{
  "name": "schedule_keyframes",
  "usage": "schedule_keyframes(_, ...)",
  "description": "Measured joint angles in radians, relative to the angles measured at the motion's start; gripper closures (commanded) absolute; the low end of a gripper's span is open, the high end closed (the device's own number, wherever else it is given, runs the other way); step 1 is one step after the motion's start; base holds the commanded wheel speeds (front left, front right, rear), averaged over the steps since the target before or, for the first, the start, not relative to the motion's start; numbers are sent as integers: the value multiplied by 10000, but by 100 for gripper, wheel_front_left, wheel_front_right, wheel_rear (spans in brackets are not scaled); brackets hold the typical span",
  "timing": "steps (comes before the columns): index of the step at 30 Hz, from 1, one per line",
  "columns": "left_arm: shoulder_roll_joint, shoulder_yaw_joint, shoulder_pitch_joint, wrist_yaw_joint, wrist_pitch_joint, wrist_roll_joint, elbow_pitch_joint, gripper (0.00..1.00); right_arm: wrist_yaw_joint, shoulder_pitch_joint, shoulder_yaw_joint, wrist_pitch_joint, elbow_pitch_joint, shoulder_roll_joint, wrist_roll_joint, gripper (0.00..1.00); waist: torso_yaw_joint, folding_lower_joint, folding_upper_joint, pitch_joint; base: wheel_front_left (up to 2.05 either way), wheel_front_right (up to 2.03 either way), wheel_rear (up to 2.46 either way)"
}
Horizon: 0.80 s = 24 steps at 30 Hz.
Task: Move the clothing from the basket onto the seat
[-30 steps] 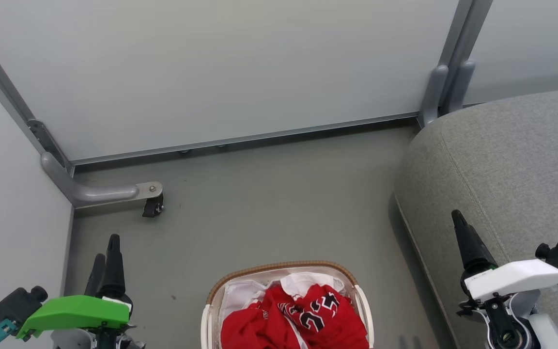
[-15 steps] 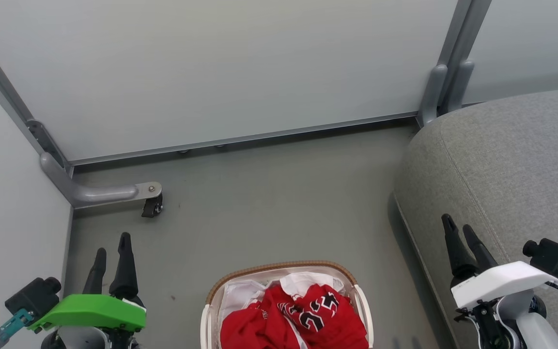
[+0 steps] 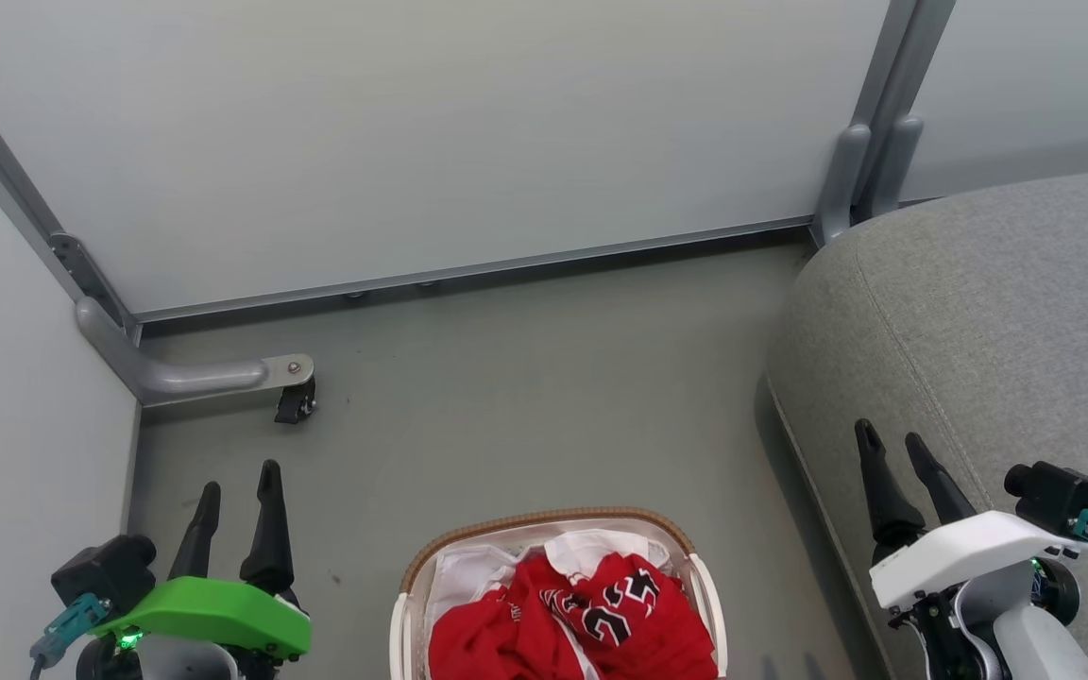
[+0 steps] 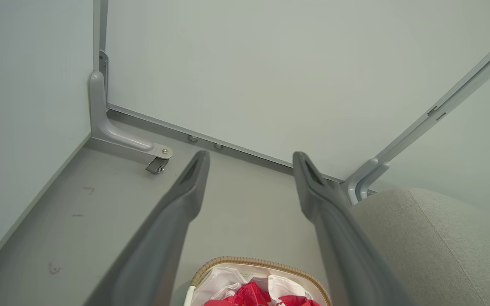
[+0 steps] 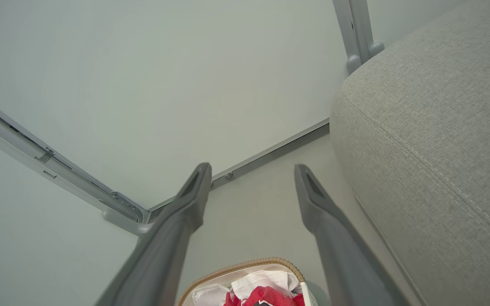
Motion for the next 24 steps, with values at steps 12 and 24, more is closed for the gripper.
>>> schedule_keyframes(12, 6, -295, 38, 29, -326, 1392, 54, 0, 0, -17, 232, -332, 180, 2, -1313, 0, 16, 0, 0, 18, 0, 0, 0)
schedule_keyframes(24, -29, -454, 224, 27, -619, 2537, 140, 0, 2, -24, 322, -617, 468, -42, -2982, 0, 6, 0, 0, -3, 0, 0, 0)
